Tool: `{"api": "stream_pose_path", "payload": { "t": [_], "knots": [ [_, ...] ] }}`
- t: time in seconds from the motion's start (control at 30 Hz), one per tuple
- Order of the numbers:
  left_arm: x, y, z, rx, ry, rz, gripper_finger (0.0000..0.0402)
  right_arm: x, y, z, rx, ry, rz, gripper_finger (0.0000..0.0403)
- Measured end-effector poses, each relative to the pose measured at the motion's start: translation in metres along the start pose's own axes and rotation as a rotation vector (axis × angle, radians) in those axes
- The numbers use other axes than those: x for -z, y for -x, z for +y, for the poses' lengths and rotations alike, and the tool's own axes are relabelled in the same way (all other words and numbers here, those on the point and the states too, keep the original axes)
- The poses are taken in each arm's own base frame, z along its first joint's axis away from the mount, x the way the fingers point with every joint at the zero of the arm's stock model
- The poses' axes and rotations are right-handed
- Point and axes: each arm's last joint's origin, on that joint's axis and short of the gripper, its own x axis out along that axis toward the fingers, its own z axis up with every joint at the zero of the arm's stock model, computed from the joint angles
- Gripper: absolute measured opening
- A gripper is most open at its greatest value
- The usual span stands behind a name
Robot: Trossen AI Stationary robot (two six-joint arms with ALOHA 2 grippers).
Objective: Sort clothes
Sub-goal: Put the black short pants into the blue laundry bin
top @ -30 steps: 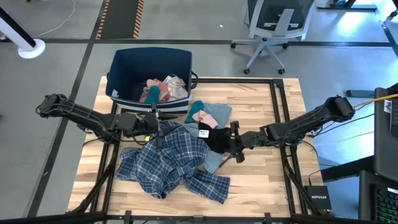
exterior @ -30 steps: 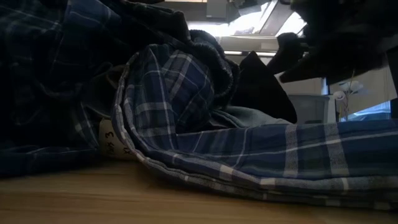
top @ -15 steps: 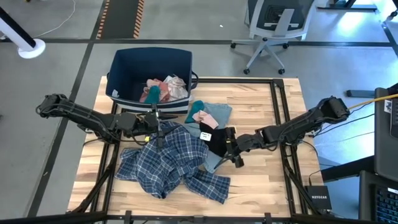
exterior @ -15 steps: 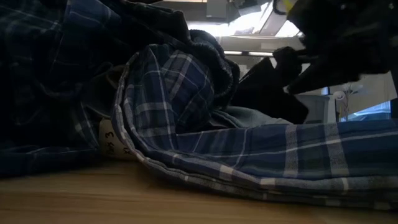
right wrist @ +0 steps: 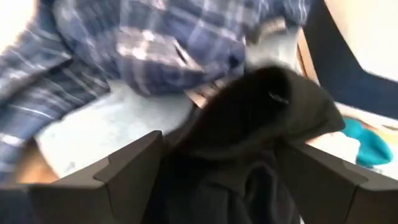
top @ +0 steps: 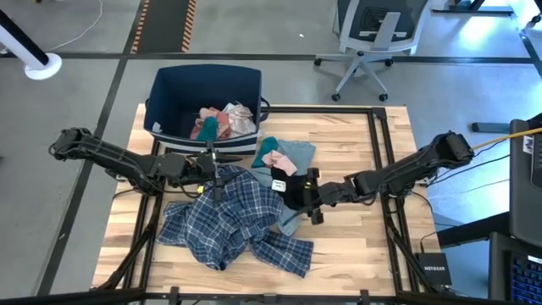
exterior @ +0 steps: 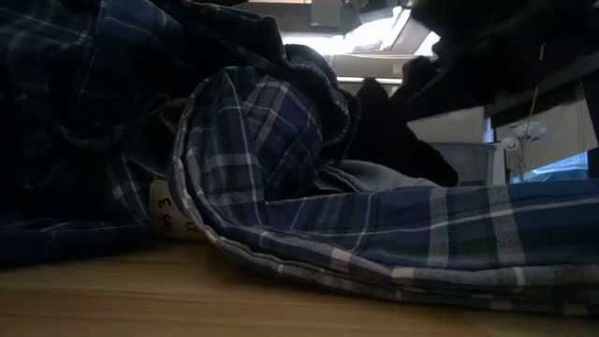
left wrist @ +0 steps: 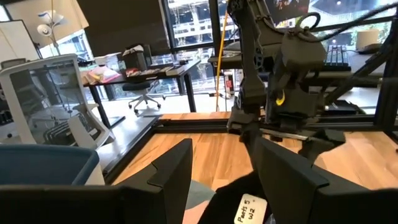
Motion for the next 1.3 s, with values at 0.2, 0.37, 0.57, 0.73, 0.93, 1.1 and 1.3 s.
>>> {"api": "stream_pose_path", "payload": {
  "t": [0.2, 0.37, 0.57, 0.73, 0.93, 1.1, 1.3],
  "knots": [
    [0.000, 0.000, 0.000, 0.000, 0.001, -0.001, 0.0169, 0.003, -0.017, 0.006, 0.013, -0.001, -0.014, 0.0326],
    [0.000, 0.000, 0.000, 0.000, 0.002, -0.003, 0.0169, 0.002, -0.017, 0.007, -0.040, 0.007, -0.006, 0.0326],
    [0.000, 0.000, 0.000, -0.001, 0.002, -0.003, 0.0169, -0.019, -0.010, 0.006, -0.114, -0.006, -0.048, 0.0326],
    [0.000, 0.000, 0.000, -0.001, 0.003, -0.003, 0.0169, -0.019, -0.013, 0.002, 0.041, 0.015, -0.017, 0.0326],
    [0.000, 0.000, 0.000, -0.001, -0.001, -0.002, 0.0168, -0.009, -0.025, 0.005, 0.112, 0.069, 0.049, 0.0326],
    [0.000, 0.000, 0.000, -0.001, -0.002, -0.003, 0.0169, -0.003, -0.029, 0.005, 0.146, 0.151, 0.106, 0.0326],
    [0.000, 0.000, 0.000, -0.001, -0.002, -0.003, 0.0169, -0.003, -0.029, 0.005, 0.143, 0.173, 0.103, 0.0285]
  ]
}}
